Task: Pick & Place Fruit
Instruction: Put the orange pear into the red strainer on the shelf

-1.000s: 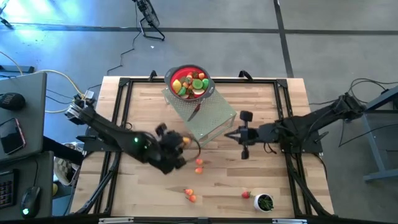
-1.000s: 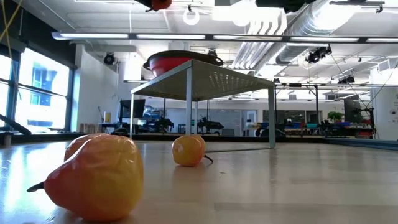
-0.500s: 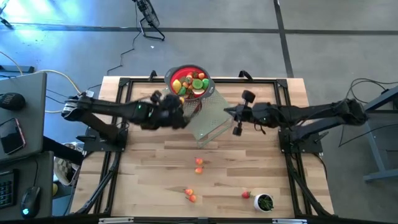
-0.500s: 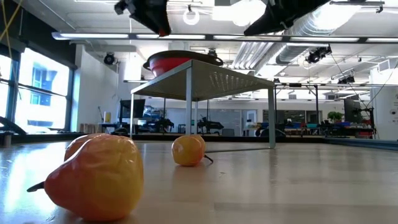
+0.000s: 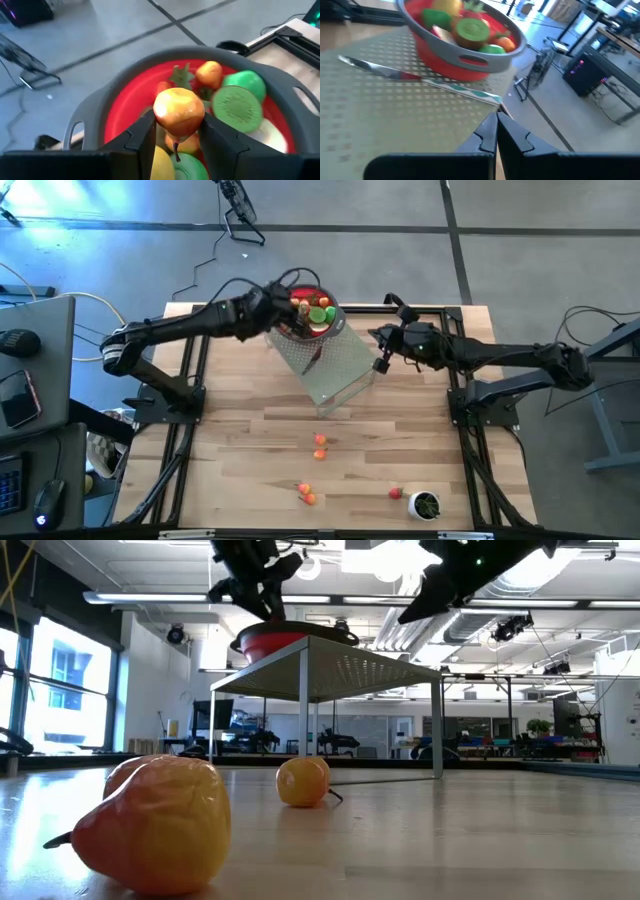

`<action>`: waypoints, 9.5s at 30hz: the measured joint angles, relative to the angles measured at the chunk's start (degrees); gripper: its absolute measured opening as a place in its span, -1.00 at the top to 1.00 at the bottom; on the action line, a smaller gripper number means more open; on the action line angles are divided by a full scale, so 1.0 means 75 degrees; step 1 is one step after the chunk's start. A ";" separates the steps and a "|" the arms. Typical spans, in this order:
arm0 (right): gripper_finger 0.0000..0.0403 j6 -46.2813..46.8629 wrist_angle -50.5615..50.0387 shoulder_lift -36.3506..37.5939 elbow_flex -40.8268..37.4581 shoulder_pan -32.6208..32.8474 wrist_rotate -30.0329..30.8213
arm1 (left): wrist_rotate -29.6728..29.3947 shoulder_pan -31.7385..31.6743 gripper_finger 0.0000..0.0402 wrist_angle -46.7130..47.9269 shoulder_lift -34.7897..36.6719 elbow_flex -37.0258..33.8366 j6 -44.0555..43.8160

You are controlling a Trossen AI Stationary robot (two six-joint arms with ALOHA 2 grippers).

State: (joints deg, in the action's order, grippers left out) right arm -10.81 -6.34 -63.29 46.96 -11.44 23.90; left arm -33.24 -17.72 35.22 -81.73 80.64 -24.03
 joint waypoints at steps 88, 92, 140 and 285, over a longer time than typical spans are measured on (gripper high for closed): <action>0.99 -0.0393 -0.0850 0.0003 0.0000 -0.1592 -0.1209 | 0.2172 -0.0629 0.46 -0.1897 -0.0015 0.0003 0.1572; 0.99 -0.0386 -0.0850 0.0002 0.0000 -0.1591 -0.1212 | 0.2172 -0.0634 0.46 -0.1875 -0.0015 0.0003 0.1572; 0.99 -0.0014 -0.0500 0.0000 -0.0001 -0.1591 -0.1228 | 0.2169 0.0958 0.46 -0.2172 -0.0020 -0.0157 0.3029; 0.99 0.3869 -0.0908 0.0006 -0.0003 0.5900 -0.0170 | -0.0211 0.6781 0.46 -0.5844 0.0277 -0.3179 0.0348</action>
State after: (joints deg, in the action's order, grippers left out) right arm 18.21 -13.15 -63.24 46.94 32.81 22.63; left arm -34.82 33.14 -8.61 -79.66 56.80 -21.42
